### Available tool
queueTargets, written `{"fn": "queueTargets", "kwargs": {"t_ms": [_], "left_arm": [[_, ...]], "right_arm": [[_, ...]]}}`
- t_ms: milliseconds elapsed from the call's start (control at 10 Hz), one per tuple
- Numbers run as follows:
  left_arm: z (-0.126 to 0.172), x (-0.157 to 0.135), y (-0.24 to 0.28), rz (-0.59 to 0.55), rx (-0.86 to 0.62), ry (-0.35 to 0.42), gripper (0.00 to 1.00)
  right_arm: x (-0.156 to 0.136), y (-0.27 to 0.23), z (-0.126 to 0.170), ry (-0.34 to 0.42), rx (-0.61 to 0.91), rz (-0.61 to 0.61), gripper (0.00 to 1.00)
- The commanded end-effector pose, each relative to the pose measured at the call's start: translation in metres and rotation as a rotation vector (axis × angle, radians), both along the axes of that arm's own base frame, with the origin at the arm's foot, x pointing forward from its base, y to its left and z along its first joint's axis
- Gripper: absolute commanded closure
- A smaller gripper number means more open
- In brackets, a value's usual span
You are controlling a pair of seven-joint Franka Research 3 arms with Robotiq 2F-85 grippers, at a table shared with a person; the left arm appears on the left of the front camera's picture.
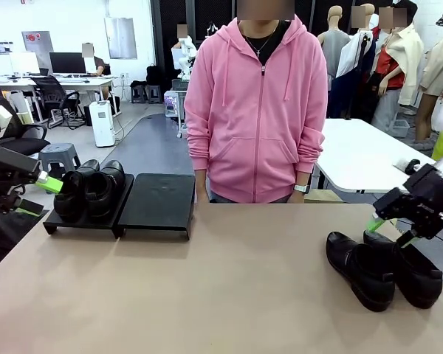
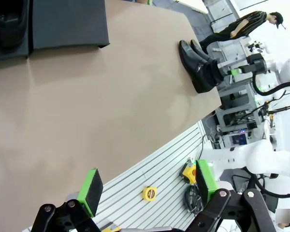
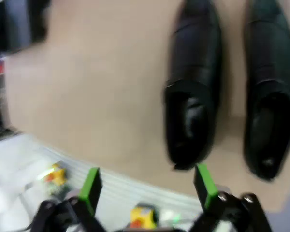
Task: Organize the shoes by placing them on the stand.
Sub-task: Pick up one Shoe and place it in the middle of the table.
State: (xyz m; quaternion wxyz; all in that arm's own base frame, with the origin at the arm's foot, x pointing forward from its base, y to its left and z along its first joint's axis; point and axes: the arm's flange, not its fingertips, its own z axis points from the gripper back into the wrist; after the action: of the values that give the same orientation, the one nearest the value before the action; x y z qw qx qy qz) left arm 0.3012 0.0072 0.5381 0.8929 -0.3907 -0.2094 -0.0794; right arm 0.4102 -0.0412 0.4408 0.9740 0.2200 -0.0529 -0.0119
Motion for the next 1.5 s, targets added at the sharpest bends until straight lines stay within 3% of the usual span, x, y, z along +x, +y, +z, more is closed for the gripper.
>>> {"fn": "queueTargets", "kwargs": {"t_ms": [0, 100, 200, 300, 500, 800, 1400], "left_arm": [[0.0, -0.001, 0.0, 0.001, -0.009, 0.007, 0.0], [0.0, -0.001, 0.0, 0.001, -0.009, 0.007, 0.0], [0.0, -0.001, 0.0, 0.001, -0.009, 0.007, 0.0], [0.0, -0.001, 0.0, 0.001, -0.009, 0.007, 0.0], [0.0, -0.001, 0.0, 0.001, -0.009, 0.007, 0.0], [0.0, -0.001, 0.0, 0.001, -0.009, 0.007, 0.0], [0.0, -0.001, 0.0, 0.001, -0.009, 0.007, 0.0]], "right_arm": [[-0.007, 0.001, 0.001, 0.047, -0.197, -0.117, 0.0], [-0.01, 0.001, 0.008, -0.016, -0.159, -0.109, 0.0], [0.005, 0.002, 0.0, -0.008, -0.113, -0.051, 0.0], [0.003, 0.0, 0.003, -0.015, -0.161, -0.081, 0.0], [0.024, 0.012, -0.015, 0.098, -0.242, -0.067, 0.0], [0.042, 0.017, -0.043, 0.181, -0.224, -0.034, 0.0], [0.062, 0.017, -0.081, 0.278, -0.184, -0.02, 0.0]]}}
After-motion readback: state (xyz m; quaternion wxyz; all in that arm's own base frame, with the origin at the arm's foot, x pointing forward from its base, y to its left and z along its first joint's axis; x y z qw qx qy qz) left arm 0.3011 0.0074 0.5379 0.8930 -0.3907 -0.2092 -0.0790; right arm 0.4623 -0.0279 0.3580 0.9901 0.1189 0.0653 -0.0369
